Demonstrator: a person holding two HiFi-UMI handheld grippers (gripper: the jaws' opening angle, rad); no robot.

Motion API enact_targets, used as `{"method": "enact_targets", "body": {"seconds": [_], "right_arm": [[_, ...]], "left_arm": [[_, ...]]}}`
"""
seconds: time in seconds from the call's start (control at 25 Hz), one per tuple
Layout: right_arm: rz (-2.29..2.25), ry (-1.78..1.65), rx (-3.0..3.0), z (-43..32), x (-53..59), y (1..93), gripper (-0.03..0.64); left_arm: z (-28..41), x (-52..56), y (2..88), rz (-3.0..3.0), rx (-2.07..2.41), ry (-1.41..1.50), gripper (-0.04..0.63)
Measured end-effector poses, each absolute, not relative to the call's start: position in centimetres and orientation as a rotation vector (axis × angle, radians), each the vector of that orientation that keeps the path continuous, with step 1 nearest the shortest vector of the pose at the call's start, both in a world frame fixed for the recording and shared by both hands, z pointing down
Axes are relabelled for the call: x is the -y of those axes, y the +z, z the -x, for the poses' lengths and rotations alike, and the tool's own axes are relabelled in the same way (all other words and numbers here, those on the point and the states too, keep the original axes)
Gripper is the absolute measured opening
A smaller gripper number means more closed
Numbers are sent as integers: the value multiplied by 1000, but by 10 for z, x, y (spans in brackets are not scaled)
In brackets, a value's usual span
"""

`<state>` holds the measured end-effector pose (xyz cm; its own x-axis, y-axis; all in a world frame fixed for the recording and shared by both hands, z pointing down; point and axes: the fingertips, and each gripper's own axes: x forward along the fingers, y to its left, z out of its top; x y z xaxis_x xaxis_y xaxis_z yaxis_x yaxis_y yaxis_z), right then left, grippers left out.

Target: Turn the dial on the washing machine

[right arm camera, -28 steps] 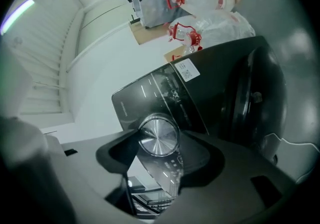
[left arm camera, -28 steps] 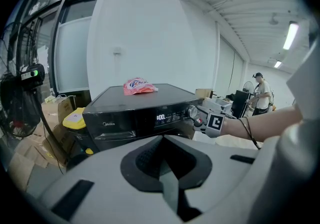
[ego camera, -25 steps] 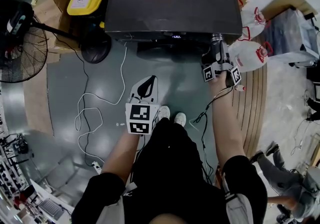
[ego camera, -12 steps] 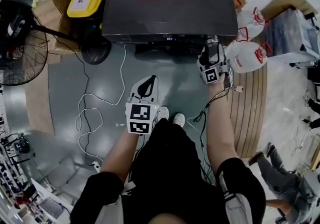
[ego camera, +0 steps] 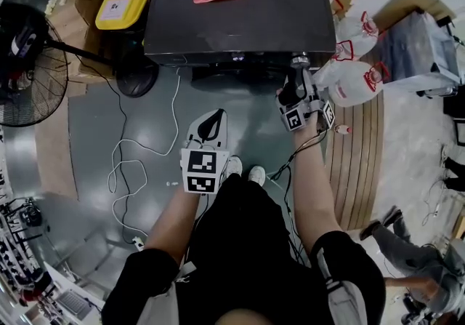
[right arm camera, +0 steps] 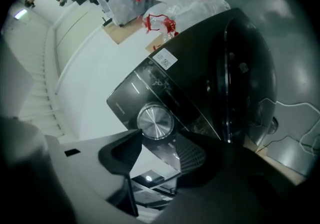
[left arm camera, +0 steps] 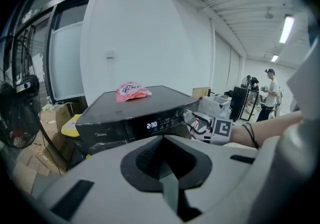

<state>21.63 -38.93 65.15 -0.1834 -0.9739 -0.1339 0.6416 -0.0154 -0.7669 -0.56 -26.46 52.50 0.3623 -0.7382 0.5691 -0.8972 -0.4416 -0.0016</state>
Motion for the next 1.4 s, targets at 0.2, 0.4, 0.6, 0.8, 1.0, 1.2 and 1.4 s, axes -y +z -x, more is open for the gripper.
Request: {"method": "enact_targets", "body": {"seconds": [0.2, 0.4, 0.6, 0.8, 1.0, 1.2, 1.4], "right_arm": [[640, -1572, -1239, -193, 357, 601, 137], [1014, -1414, -1737, -190, 318, 541, 2], [1328, -1003, -2090, -199, 282, 449, 2], [1580, -587, -2252, -204, 240, 377, 0], [1750, -316, -2351, -197, 204, 354, 0], [1830, -190, -2356, -194, 183, 340, 0], [1818, -141, -2375, -188, 177, 328, 0]], "left_arm": [[3, 260, 511, -2348, 1447, 681, 9], [0, 253, 482, -2384, 1454, 622, 9], [-1, 243, 448, -2432, 1468, 544, 9], [1, 224, 410, -2485, 1481, 440, 9], [-2, 207, 387, -2530, 1469, 364, 9], [-5, 198, 365, -2586, 1467, 322, 9], [-3, 197, 346, -2612, 1488, 285, 9]]}}
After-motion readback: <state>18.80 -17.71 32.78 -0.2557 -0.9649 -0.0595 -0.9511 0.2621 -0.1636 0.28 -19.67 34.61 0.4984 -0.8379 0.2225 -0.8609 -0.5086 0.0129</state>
